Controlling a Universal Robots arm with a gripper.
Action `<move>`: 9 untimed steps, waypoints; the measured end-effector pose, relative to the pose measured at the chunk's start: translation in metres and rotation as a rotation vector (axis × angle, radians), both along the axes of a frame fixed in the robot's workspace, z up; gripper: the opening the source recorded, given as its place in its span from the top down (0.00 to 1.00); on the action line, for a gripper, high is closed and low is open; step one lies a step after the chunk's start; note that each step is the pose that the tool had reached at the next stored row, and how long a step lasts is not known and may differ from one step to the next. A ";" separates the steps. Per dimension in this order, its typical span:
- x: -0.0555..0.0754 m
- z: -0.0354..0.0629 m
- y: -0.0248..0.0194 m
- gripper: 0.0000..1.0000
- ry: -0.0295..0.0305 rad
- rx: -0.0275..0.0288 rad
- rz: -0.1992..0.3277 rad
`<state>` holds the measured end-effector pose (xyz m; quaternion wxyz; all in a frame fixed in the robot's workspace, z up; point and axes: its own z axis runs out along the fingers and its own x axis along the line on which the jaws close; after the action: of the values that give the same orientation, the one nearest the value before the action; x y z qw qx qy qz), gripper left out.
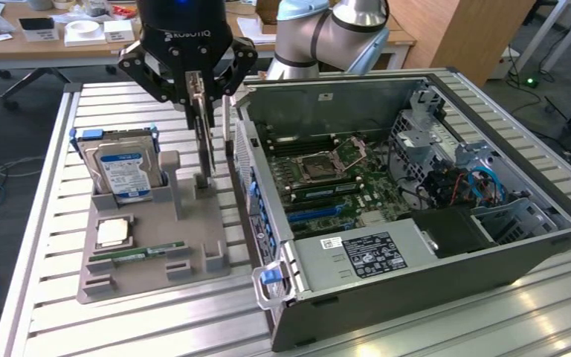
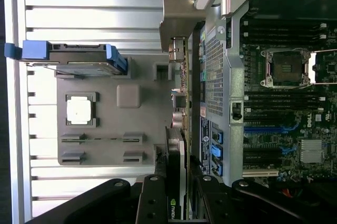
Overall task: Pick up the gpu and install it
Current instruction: 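Pick up the gpu and move the gpu toward the slot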
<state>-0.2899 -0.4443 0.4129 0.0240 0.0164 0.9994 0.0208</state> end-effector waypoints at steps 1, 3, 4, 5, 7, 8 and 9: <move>0.000 0.0001 0.0000 0.73 0.0001 -0.0001 0.000; 0.002 0.0000 0.0000 0.73 0.0000 0.0000 0.000; 0.004 0.0000 0.0000 0.73 0.0000 -0.0001 0.000; 0.005 0.0000 0.0000 0.73 0.0001 -0.0001 0.000; 0.008 0.0000 0.0000 0.73 0.0000 0.0000 0.000; 0.010 0.0000 0.0000 0.73 0.0000 0.0000 0.000; 0.011 0.0000 0.0000 0.73 0.0000 0.0000 0.000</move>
<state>-0.2786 -0.4443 0.4129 0.0240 0.0164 0.9994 0.0209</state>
